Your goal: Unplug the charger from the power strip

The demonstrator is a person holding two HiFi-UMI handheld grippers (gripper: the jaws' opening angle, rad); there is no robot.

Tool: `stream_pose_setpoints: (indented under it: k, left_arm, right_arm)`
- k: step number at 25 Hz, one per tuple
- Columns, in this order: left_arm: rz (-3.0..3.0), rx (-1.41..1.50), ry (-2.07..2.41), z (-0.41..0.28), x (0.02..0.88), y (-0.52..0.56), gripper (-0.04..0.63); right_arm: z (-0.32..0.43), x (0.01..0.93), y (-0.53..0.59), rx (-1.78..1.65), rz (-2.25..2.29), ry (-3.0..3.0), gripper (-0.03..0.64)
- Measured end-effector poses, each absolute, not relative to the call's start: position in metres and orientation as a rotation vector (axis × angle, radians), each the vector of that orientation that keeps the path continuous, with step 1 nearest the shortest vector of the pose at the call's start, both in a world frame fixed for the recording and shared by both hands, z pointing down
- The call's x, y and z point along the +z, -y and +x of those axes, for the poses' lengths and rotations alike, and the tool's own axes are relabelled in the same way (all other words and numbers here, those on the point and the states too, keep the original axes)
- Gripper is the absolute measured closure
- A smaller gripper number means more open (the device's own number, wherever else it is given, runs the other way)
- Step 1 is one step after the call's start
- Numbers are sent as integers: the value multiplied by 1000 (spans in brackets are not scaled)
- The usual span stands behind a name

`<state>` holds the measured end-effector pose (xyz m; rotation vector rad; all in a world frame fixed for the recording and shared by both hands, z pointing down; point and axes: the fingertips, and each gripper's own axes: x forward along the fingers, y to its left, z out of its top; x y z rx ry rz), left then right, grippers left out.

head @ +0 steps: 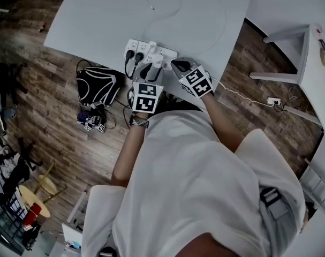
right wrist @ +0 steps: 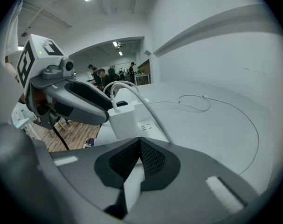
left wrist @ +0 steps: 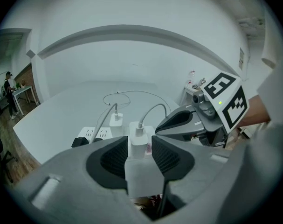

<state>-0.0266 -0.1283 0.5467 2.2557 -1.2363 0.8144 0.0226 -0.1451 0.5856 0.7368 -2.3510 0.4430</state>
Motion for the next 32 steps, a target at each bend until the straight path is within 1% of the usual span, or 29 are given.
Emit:
stream_pose_setpoints:
  k: [5, 15, 22, 27, 32]
  left_arm:
    - [2244, 774, 1240, -30, 554, 129, 442]
    - [2218, 822, 1285, -19, 572, 145, 434]
    - [2177, 802, 1331, -21, 580, 150, 451]
    - [2154, 750, 1340, -21, 579, 152, 451]
    - [2212, 821, 1323, -20, 579, 151, 451]
  right_arm:
    - [18, 596, 149, 419, 711, 2347, 615]
    - [16, 604, 153, 422, 699, 2347, 614]
    - [17, 605, 151, 428, 706, 2362, 614]
    - [20, 604, 152, 435, 724, 2371, 614]
    - [17, 603, 153, 445, 731, 2385, 614]
